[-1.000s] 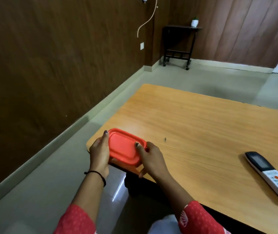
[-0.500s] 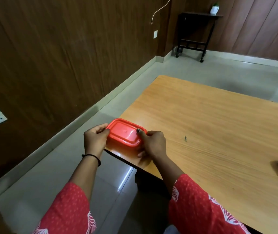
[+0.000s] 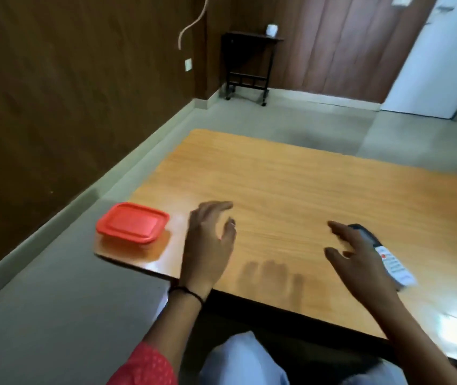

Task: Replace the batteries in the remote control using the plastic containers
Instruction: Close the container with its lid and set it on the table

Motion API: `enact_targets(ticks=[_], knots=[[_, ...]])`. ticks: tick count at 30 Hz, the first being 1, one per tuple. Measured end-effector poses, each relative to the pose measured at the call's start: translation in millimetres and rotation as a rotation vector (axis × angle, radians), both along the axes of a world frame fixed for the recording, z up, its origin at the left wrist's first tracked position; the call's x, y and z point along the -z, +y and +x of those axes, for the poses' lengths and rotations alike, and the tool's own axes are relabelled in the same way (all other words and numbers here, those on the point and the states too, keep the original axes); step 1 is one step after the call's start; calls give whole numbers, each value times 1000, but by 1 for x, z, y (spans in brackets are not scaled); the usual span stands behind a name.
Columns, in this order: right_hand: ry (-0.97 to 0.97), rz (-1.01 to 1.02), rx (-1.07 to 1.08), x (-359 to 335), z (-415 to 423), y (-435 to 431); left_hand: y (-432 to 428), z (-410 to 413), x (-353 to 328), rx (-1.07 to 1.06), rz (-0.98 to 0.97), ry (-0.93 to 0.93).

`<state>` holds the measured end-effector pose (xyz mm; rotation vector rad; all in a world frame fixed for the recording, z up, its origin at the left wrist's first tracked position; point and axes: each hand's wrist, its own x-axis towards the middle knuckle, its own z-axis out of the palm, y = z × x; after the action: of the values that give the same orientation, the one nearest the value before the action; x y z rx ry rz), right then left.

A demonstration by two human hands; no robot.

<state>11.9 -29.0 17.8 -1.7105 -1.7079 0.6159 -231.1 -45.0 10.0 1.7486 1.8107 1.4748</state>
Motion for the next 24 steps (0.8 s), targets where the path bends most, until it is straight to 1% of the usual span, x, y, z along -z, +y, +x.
enact_targets(ticks=[3,5,7,9,13,18,20,24], knots=[[-150,-125,144,12,72,2,19,71,9,259,-232,76],[-165,-206,188,23,101,4,34,113,18,367,-373,163],[-146,-227,216,37,116,7,52,146,26,434,-448,241],[-107,-187,228,48,120,11,69,168,34,455,-472,298],[-68,-11,253,56,119,17,101,196,49,439,-483,398],[81,106,377,64,121,59,121,209,73,370,-498,527],[94,124,409,67,121,85,124,212,76,350,-496,522],[56,98,455,72,114,128,127,210,76,362,-490,422]])
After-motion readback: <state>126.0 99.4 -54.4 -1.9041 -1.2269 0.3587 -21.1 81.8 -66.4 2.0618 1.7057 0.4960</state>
